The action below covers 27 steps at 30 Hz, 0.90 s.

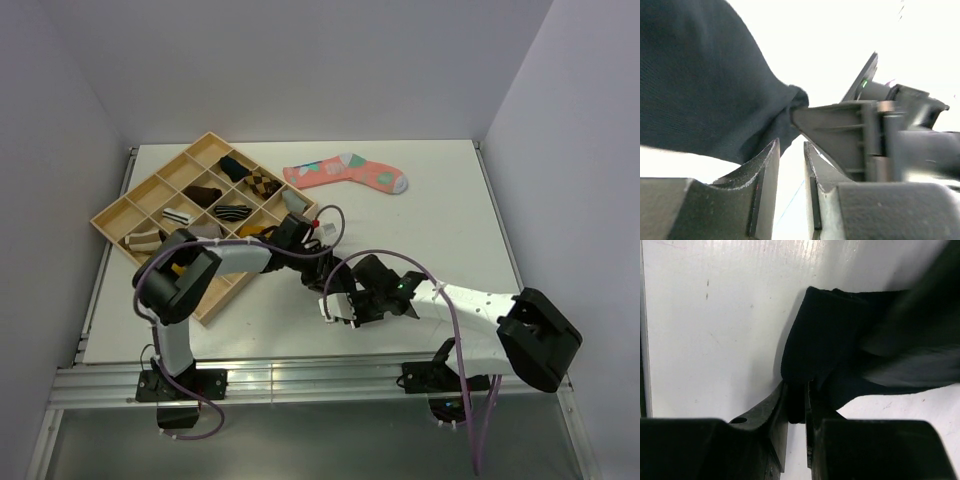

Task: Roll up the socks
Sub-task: Roll the sock at the center of the board.

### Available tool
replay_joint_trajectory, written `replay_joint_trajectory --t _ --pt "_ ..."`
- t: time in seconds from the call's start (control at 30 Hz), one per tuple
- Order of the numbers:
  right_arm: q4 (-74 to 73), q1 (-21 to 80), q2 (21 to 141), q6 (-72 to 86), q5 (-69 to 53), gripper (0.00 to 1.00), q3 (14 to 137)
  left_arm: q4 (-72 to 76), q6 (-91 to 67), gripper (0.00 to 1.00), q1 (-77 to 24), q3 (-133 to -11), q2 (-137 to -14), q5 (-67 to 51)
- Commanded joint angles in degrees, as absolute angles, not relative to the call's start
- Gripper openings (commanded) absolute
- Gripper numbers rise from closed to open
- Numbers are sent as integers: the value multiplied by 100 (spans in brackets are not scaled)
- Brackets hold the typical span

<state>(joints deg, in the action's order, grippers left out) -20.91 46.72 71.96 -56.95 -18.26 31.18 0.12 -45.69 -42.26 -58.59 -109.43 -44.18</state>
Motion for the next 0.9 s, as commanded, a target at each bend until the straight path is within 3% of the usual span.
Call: replay_joint_trajectory --t 0.0,0.2,0.33,0.6,0.87 --pt "-3012 4615 7111 -5633 -1792 10 3286 466 -4500 30 -4105 -5801 -10328 -3693" --pt "-3716 4456 6900 -5686 -1960 10 3646 -202 -4403 27 -4078 -5863 -10300 -2541" --pt "-3911 4430 6908 -5678 -1969 10 3779 228 -4588 23 -4148 -5591 -10476 -2733" --pt "-4463 4368 7241 -5827 -2346 10 4182 448 -4439 23 -4465 -5862 -10994 -2953" --pt "-5605 3632 8478 -6485 -3417 11 5174 650 -4491 20 -4491 -6091 -11557 -3059"
